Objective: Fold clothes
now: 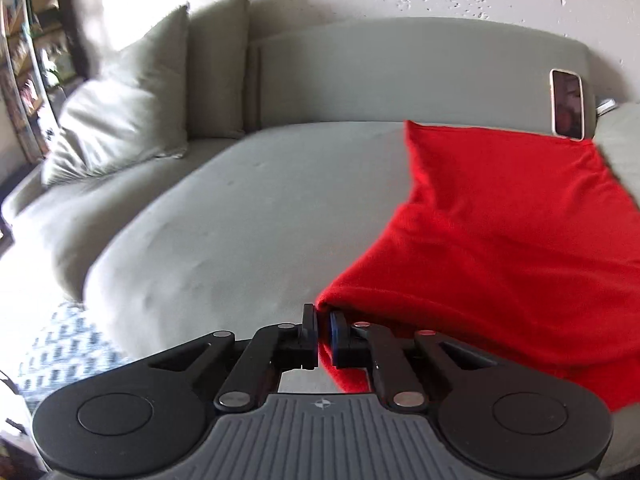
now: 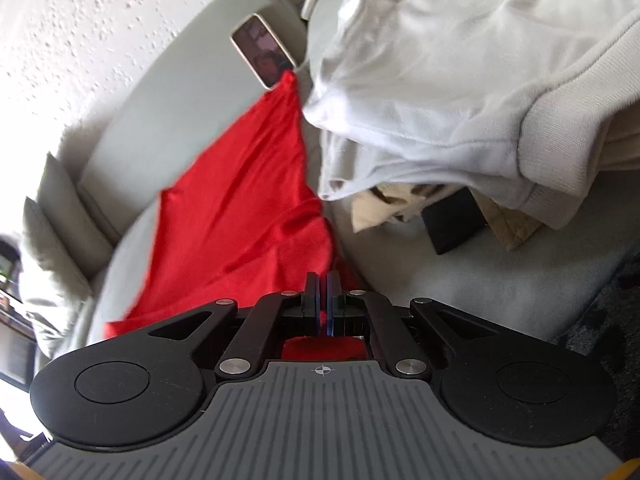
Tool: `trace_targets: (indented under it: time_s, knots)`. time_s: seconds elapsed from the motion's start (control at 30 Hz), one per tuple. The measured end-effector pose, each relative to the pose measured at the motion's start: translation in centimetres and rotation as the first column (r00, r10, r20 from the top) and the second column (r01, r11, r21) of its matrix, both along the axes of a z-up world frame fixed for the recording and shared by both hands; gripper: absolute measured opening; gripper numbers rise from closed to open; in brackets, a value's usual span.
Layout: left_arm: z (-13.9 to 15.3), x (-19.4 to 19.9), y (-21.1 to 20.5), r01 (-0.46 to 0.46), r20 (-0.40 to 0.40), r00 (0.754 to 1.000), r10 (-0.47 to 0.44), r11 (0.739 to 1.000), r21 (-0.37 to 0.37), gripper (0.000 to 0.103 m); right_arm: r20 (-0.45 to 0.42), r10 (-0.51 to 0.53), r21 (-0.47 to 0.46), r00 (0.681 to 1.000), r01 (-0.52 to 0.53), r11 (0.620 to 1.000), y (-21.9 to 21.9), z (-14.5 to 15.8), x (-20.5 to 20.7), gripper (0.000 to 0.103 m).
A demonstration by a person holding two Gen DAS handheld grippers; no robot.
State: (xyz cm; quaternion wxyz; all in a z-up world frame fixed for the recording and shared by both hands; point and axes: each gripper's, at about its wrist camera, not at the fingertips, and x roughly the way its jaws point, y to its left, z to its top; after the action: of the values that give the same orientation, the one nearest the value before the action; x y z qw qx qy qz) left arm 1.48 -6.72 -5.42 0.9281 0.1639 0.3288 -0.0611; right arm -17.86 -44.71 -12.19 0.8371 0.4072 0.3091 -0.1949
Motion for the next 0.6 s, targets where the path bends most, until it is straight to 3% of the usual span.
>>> trace_targets:
  time_s: [0.07,0.13,0.17,0.2,0.23,0.3,0.43,0.53,0.6]
  knots:
    - [-1.1,-0.7,-1.1,0.019,0.010,1.000,-0.020,0.992,0.125,0.012,-0.041,-0.012,0.004,0.999,0.012,1.000,-0.1,-0.4,0.1,0.003]
    - [-2.1,-0.1,-1.1,-0.041,-0.026,0.999,0.047,0.983,0.180,0.011,-0.074,-0.016,-0.018,0.997,0.014,1.000,-0.1,-0.3,0.1,0.003]
    - [-2.0,0.4,-0.4,-0.087,-0.049,0.994,0.096,0.984,0.158,0.012,-0.095,-0.026,-0.040,0.995,0.023,0.999,-0.1,-0.1,0.0,0.004]
    - [-1.8,0.9,0.5,-0.132,-0.075,0.987,0.141,0.984,0.120,0.013,-0.112,-0.040,-0.059,0.993,0.033,0.998,-0.1,0.1,0.0,0.014]
    - [-1.3,1.0,1.5,-0.166,-0.094,0.981,0.172,0.984,0.066,0.014,-0.122,-0.053,-0.067,0.991,0.045,0.997,-0.3,0.4,-0.3,0.017]
    - [0.3,0.4,3.1,-0.177,-0.081,0.982,0.172,0.982,-0.059,0.018,-0.097,-0.048,-0.031,0.994,0.045,0.999,-0.6,1.0,-0.8,0.025]
    - [2.6,-0.5,3.4,-0.066,0.028,0.997,0.072,0.982,-0.177,0.021,-0.033,0.017,-0.064,0.999,-0.019,0.998,0.7,3.0,-1.0,0.029]
    - [2.9,0.7,2.7,-0.011,0.029,0.999,0.018,0.968,-0.251,0.021,-0.001,0.107,-0.108,0.994,-0.106,0.989,2.4,4.2,0.0,0.029]
    - [2.6,1.5,2.0,0.028,0.044,0.999,-0.018,0.966,-0.258,0.020,0.000,0.148,-0.113,0.989,-0.147,0.983,3.4,4.3,1.0,0.029]
